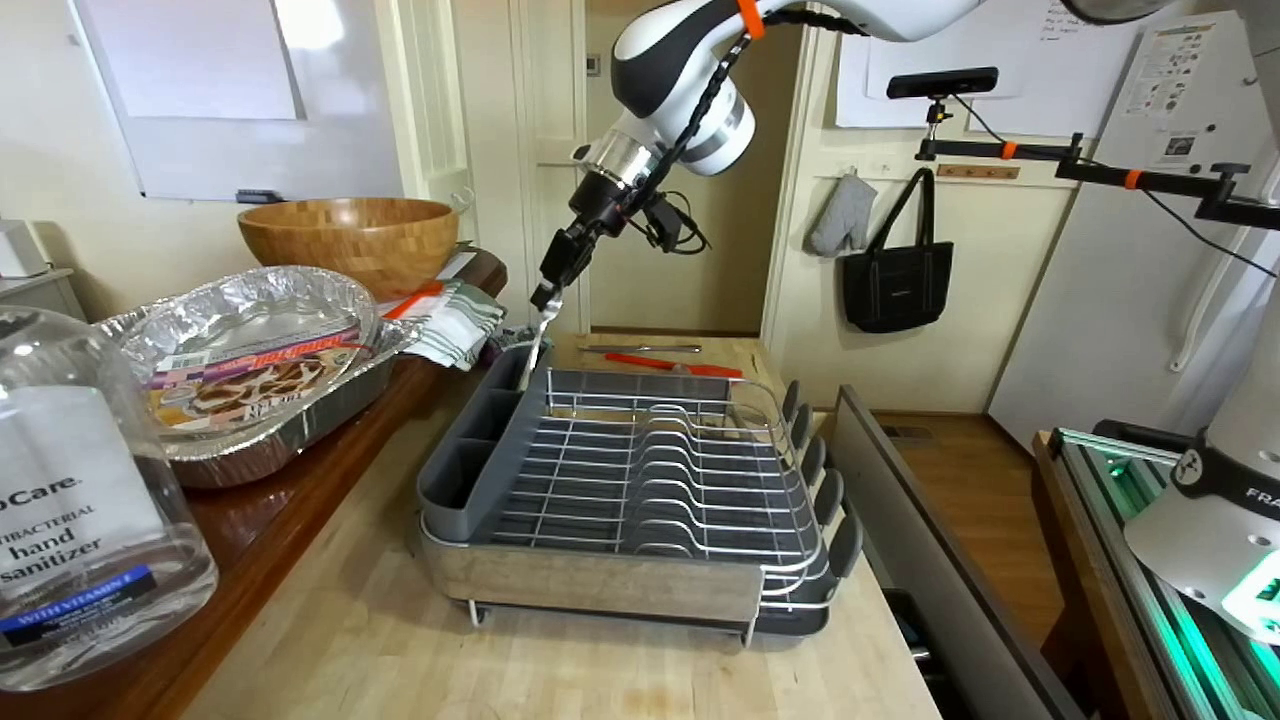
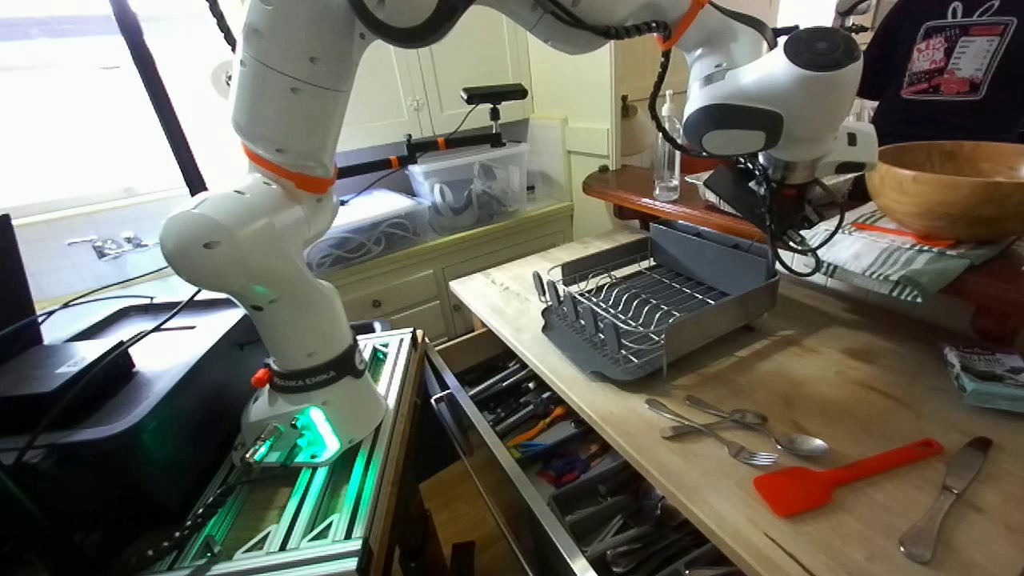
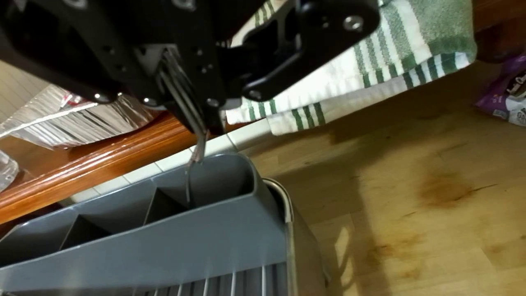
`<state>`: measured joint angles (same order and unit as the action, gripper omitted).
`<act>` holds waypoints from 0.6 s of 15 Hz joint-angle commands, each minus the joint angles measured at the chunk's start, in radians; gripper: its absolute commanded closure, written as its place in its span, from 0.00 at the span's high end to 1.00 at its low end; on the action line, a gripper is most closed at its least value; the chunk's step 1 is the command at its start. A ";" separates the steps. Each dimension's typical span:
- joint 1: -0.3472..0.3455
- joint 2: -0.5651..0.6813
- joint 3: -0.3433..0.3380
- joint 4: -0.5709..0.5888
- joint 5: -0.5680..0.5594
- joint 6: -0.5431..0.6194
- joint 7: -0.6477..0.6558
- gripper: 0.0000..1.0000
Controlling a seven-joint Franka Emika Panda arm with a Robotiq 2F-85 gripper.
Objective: Take the fork off the drying rack and place it on the counter top with the other cutlery
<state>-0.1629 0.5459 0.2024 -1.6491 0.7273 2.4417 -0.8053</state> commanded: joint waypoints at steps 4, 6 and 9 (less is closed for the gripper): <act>-0.030 -0.098 -0.007 -0.043 0.032 -0.038 0.002 0.02; -0.040 -0.130 -0.009 -0.053 0.051 -0.047 -0.006 0.02; -0.051 -0.180 -0.019 -0.070 0.097 -0.058 -0.018 0.02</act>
<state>-0.2000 0.4395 0.1963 -1.6631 0.7718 2.4226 -0.8052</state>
